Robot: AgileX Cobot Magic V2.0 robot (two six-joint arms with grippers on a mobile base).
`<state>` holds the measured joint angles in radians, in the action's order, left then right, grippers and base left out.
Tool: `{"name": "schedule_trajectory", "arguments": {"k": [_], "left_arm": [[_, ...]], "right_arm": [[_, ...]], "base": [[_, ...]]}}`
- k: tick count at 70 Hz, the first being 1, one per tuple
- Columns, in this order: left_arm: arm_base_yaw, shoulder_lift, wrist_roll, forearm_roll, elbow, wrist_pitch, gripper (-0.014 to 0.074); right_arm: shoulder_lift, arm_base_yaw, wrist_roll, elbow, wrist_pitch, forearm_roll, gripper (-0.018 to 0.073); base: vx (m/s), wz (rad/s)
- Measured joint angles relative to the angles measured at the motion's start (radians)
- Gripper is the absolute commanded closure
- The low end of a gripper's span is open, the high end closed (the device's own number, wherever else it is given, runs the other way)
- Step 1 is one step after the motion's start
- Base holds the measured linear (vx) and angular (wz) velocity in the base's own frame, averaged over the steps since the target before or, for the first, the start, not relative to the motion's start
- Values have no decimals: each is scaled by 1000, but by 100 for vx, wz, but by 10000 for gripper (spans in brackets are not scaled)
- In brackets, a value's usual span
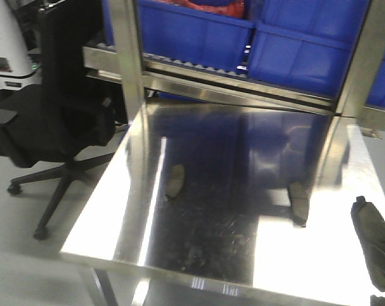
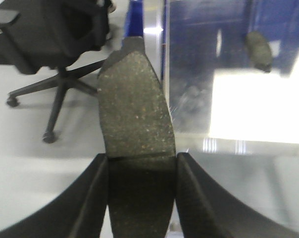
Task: Move and align brake pads A on conveyor
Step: 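Turn the base away from the table holding both pads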
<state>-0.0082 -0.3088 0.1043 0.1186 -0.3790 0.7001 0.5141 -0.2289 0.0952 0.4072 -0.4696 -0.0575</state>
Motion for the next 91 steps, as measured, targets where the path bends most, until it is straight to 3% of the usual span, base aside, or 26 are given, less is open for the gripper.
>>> {"name": "schedule_trajectory", "arguments": {"k": [91], "left_arm": [[0,0,0,0,0,1,440]], "right_arm": [[0,0,0,0,0,0,459]], "base": [[-1,48]]}}
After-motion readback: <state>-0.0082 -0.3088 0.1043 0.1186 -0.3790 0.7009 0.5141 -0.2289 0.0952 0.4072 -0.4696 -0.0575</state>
